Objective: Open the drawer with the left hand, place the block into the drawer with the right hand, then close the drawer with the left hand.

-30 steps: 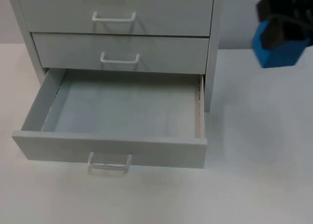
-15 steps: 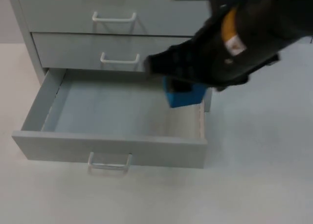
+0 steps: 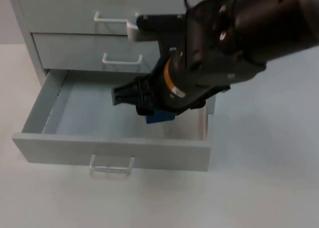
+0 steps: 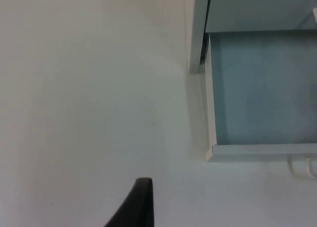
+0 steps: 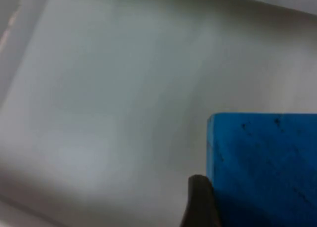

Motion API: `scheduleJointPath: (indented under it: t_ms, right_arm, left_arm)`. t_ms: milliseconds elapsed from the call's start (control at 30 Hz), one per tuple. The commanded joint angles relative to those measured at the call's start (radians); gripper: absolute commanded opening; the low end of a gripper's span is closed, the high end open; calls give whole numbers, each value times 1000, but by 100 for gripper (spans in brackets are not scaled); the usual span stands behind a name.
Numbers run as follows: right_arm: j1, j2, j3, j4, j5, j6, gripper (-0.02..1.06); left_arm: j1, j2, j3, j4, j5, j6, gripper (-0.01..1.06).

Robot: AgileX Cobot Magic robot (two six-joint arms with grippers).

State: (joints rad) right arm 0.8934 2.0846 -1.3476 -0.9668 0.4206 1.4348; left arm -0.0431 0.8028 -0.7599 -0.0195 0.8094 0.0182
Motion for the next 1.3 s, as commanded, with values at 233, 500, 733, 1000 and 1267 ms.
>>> scheduleJointPath:
  t_ms: [233,500,733,1000,1267]
  right_arm:
    - [-3,91,-10,-237,-19,289,1]
    - [-3,123,-10,-239,-27,305,41]
    - [-3,115,-10,-240,-27,314,79]
    - [-1,-1,-10,-165,-27,233,81]
    - [14,-175,-10,313,74,-322,81]
  left_arm:
    - [3,-6,-2,-6,-7,3,105]
    - [3,-6,-2,-6,-7,3,105]
    - [3,-6,-2,-6,-7,3,105]
    - [3,-6,-2,-6,-9,3,105]
    - [3,-6,-2,-6,-9,3,105]
